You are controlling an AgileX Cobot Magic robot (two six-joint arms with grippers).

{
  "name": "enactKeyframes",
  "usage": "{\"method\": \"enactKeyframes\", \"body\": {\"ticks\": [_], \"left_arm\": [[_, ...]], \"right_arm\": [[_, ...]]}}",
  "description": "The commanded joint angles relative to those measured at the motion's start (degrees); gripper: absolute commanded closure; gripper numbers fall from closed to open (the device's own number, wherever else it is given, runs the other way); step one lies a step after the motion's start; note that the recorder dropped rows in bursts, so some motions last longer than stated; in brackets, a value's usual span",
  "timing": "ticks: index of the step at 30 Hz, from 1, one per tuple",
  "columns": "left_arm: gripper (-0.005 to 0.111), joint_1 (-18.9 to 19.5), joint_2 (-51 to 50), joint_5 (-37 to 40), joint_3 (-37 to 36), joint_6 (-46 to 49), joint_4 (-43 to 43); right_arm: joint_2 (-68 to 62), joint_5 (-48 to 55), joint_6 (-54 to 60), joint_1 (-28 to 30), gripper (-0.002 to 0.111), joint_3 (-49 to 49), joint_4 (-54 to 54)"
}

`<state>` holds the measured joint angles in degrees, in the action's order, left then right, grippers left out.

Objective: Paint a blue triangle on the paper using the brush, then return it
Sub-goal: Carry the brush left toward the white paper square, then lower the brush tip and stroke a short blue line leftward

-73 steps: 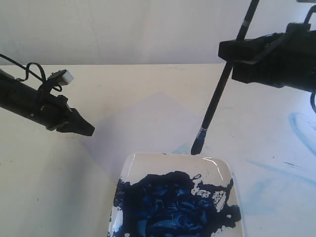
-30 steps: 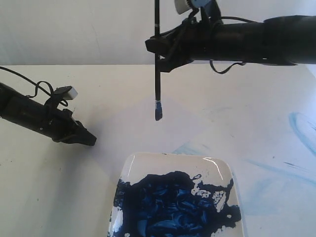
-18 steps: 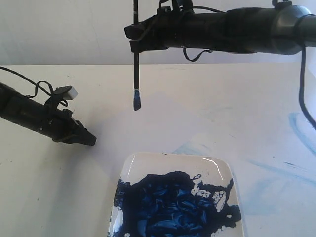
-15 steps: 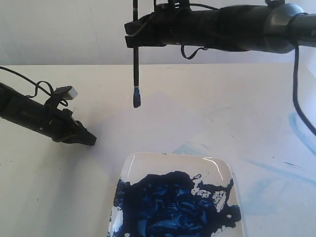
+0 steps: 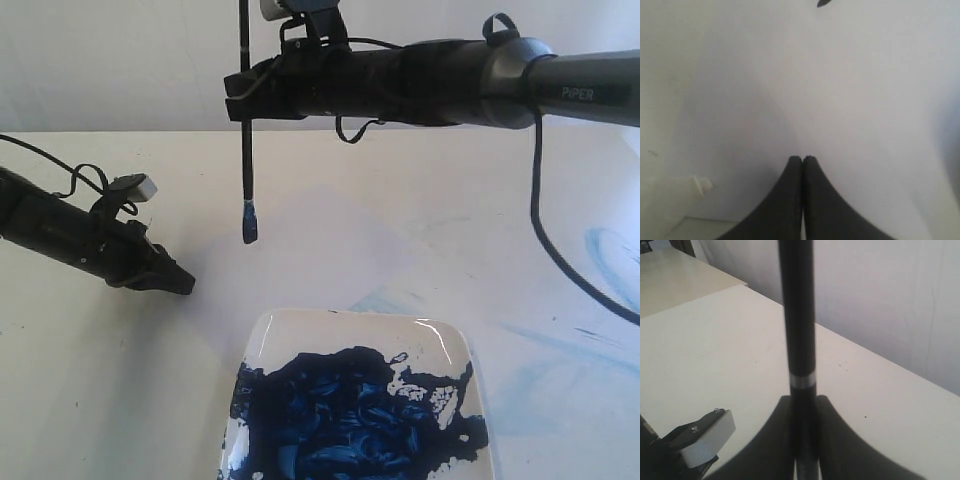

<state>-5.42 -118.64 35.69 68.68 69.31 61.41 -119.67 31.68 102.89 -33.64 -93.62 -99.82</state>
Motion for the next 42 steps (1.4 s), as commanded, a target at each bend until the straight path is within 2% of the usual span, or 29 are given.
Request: {"method": "enactKeyframes", "body": {"ticks": [1, 30, 42], "left_arm": [[0.107, 0.1, -0.1, -0.1, 0.1, 0.1, 0.2], [0.107, 0.1, -0.1, -0.1, 0.1, 0.1, 0.2], [0.107, 0.1, -0.1, -0.2, 0.1, 0.1, 0.2]], "right_arm": [[0.1, 0.7, -0.4, 0.0, 0.108, -0.5, -0.1], [-1.3, -5.1, -1.5, 0.0, 0.108, -0.3, -0.1], [-1.3, -11.1, -1.5, 0.0, 0.108, -0.3, -0.1]]}}
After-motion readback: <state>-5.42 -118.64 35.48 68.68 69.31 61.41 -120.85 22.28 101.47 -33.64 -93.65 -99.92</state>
